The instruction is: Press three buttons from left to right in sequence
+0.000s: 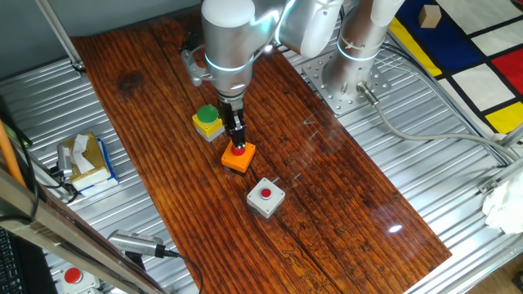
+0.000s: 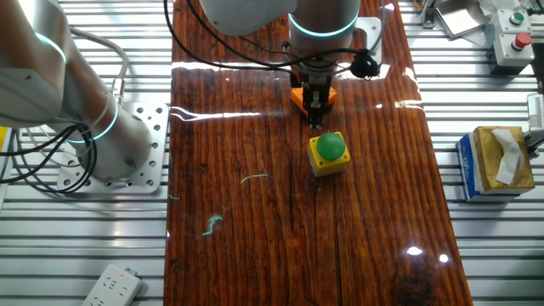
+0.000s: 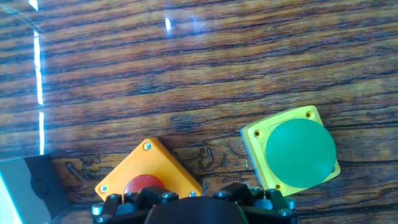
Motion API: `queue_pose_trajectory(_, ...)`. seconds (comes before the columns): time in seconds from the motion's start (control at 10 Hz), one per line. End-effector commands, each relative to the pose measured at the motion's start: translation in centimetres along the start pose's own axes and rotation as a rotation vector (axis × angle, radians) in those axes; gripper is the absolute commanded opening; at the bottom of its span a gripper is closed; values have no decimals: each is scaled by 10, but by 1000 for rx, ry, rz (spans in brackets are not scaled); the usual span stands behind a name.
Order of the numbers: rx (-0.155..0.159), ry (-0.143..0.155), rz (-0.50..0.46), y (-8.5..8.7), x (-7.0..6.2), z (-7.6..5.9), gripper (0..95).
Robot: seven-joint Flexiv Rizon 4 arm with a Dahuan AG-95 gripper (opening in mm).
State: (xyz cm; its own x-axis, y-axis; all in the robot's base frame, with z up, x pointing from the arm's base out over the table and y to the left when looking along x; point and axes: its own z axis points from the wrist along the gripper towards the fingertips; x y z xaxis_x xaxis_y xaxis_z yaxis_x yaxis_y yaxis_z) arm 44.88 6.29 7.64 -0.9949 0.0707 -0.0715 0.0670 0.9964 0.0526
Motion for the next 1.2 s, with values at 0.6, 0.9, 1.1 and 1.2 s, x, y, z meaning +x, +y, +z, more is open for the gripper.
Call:
queue_pose_trajectory(0.6,7,8,0,0,0,22,760)
queue_pose_trajectory(0.9,7,37,4,3,-4,-5,760)
queue_pose_trajectory(1.1,10,59,9,6,-7,-28,760)
queue_pose_trajectory(1.2,12,64,9,6,-7,-38,760)
